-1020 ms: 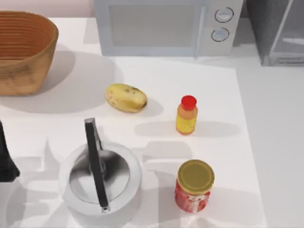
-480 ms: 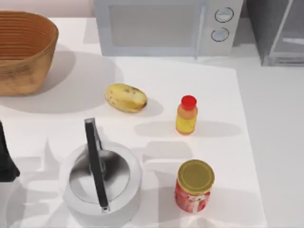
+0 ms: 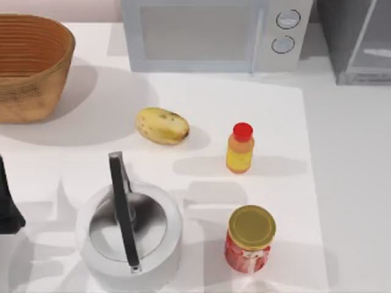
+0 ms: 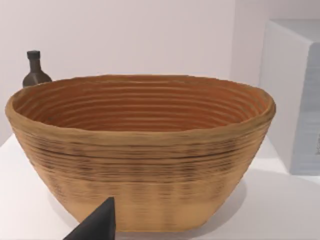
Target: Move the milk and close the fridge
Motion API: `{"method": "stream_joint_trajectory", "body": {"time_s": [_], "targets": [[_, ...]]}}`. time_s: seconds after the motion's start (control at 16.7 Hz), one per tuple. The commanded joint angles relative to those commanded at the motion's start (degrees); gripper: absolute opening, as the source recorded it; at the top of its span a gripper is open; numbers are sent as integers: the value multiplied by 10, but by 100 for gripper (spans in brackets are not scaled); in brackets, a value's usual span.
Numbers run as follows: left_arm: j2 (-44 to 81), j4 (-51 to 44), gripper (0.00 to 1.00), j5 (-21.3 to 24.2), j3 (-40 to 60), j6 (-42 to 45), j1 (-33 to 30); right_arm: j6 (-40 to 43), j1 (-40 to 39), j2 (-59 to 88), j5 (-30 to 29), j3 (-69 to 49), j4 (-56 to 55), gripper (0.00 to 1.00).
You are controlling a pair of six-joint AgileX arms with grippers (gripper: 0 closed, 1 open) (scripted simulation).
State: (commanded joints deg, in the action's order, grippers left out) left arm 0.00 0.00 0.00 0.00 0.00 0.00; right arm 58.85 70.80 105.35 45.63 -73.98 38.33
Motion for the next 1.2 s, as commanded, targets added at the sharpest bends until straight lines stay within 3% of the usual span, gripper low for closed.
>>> {"method": "stream_joint_trajectory", "body": {"time_s": [0.18, 0.36, 0.9, 1.2], "targets": [[0, 0, 100, 0, 0, 0, 0, -133, -93, -2, -19, 2, -120, 100], [0, 0, 100, 0, 0, 0, 0, -212, -156, -6, -33, 1, -198, 100], [0, 0, 100, 0, 0, 0, 0, -242, -179, -10, -41, 4, -228, 100], [0, 0, 100, 0, 0, 0, 0, -327, -303, -30, -117, 29, -279, 100]]}}
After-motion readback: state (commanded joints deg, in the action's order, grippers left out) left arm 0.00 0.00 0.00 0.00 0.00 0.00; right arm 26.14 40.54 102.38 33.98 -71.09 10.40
